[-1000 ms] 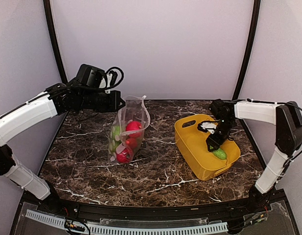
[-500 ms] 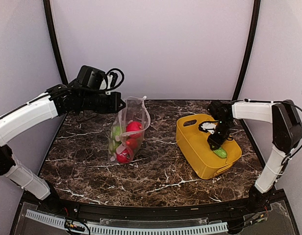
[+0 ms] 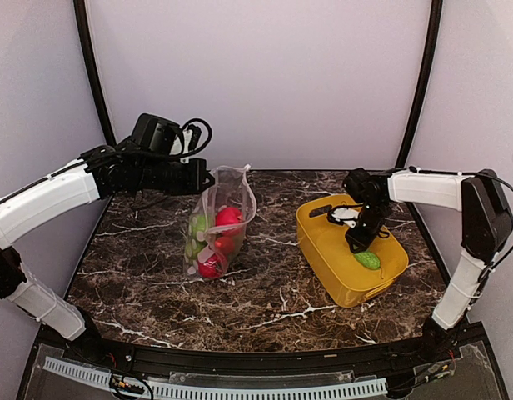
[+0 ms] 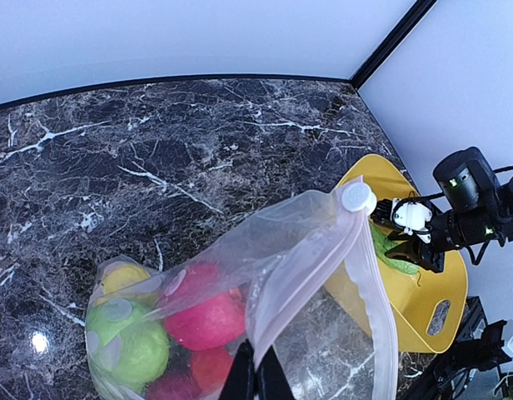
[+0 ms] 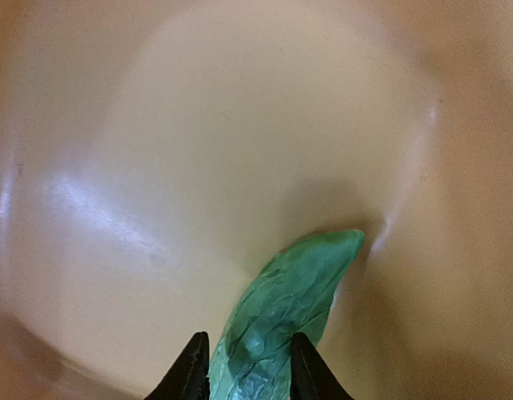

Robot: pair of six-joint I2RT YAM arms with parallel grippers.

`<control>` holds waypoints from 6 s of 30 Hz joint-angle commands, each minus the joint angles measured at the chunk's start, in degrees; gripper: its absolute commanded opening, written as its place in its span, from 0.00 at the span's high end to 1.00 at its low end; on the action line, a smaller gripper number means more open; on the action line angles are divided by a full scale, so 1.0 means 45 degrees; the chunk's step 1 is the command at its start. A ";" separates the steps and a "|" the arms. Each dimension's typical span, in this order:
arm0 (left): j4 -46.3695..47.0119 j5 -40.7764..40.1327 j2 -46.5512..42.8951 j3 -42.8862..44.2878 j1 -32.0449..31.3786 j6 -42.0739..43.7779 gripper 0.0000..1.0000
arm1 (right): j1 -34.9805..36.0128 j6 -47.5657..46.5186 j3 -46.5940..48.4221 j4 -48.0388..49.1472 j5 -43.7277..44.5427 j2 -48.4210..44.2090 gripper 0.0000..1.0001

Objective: Place the food in the zip-top bag and seal the zipper
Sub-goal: Adjust the fake vegetable in the bin, then pick up the fake vegetable from the bin, then place the fake vegetable in the zipper food storage bag, then adjust the zipper food storage bag at the center of the board.

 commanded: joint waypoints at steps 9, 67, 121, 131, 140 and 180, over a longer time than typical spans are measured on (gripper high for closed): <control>0.0162 0.0051 -0.0227 -0.0363 0.0017 -0.0060 0.99 | 0.0196 0.0104 0.0809 -0.0710 -0.1282 -0.0946 0.67; 0.0325 0.0211 -0.0192 -0.0527 0.0017 -0.0256 0.99 | -0.0137 0.0171 -0.0760 -0.0198 0.0666 -0.0670 0.48; -0.0525 -0.0126 -0.0115 0.0355 0.0017 -0.0110 0.99 | 0.2626 0.5534 0.9933 0.4903 -1.4571 0.1321 0.66; -0.0629 -0.0221 -0.0334 0.0321 0.0020 -0.0023 0.99 | 0.3606 0.6662 1.0013 0.7668 -1.3636 0.2603 0.65; -0.0680 -0.0373 -0.0479 0.0262 0.0017 -0.0022 0.99 | 0.3888 0.7136 1.0203 0.8683 -1.3008 0.3453 0.61; -0.1831 0.6242 0.0709 0.2691 -0.0120 0.4344 0.99 | 0.1247 -0.2637 0.4812 0.2353 -1.4332 -0.1588 0.40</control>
